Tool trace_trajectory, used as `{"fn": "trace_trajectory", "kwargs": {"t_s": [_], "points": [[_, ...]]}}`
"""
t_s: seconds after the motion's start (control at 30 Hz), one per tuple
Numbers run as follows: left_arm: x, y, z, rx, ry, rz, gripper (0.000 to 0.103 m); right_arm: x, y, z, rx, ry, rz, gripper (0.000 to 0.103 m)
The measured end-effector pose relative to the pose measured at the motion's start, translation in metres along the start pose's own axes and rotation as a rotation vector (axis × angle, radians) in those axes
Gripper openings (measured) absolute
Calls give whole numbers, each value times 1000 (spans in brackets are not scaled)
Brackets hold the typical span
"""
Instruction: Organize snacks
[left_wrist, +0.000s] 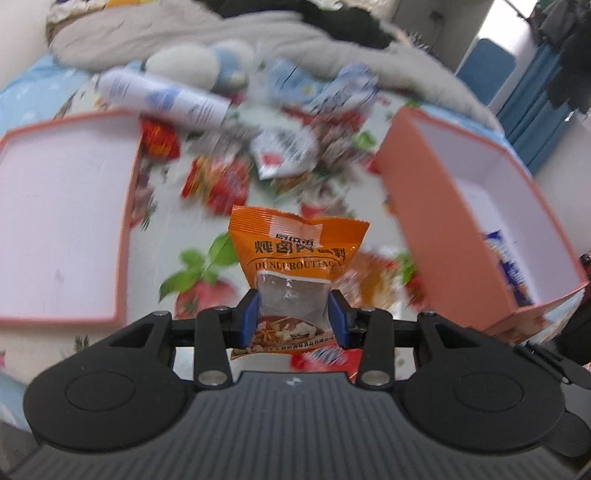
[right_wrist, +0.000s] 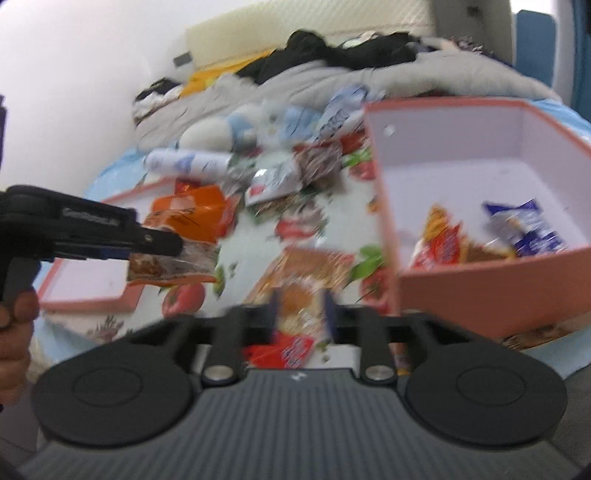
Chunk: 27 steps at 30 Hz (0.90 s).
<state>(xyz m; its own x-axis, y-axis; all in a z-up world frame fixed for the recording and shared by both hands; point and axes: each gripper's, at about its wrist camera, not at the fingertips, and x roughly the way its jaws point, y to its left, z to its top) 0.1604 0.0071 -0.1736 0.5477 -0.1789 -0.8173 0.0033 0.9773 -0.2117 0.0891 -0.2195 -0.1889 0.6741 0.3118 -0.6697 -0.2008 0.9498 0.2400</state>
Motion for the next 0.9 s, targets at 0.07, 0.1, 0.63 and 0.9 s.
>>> {"fn": "trace_trajectory", "kwargs": {"t_s": [0.07,0.1,0.63,0.9], "points": [[3,9,-7,-14,11,13,46,12,11,-5,-22,7,4,61],[4,13,-9,-23,13,19,46,18,15,-5,-35,8,10,62],[1,46,-17,-96,16,62,46,128,13,3,-51,124,-169,86],[10,43,-17,-96,25,60,46,127,20,-3,-153,121,-139,81]]}}
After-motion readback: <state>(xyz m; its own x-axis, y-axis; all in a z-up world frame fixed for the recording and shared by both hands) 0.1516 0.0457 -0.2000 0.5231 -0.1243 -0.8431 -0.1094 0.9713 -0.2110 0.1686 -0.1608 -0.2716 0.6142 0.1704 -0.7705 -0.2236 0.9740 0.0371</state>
